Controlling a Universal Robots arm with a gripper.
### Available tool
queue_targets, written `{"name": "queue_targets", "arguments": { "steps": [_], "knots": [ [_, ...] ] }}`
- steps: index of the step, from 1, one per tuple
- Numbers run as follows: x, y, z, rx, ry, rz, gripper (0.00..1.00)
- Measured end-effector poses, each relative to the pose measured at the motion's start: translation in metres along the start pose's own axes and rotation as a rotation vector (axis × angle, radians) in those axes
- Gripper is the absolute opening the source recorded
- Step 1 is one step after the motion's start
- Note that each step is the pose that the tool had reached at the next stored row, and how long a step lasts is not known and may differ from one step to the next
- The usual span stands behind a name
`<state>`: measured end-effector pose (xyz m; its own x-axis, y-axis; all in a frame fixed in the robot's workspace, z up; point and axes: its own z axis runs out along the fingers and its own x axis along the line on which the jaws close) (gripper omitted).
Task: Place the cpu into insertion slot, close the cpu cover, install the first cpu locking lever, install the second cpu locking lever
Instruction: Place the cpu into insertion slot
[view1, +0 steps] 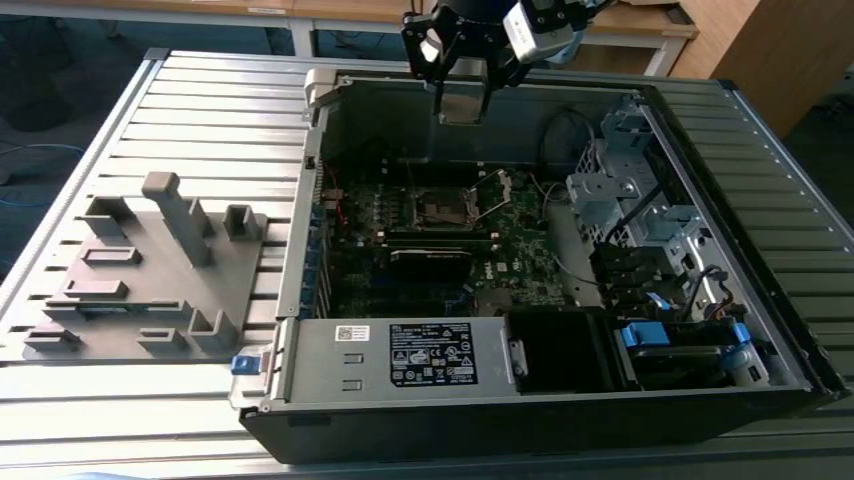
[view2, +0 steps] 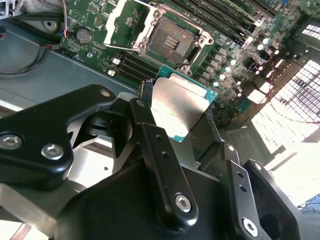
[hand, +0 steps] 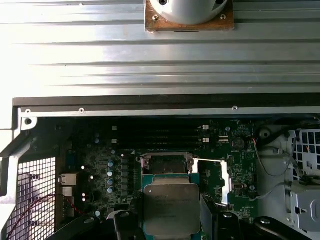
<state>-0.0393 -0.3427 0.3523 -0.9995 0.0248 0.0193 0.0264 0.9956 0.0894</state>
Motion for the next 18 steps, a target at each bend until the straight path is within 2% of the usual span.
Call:
{"name": "queue_targets", "arguments": {
  "steps": [18],
  "knots": [
    [0.0000,-0.0002,0.0022,-0.0005,0.0000,0.000,0.54]
  ]
}}
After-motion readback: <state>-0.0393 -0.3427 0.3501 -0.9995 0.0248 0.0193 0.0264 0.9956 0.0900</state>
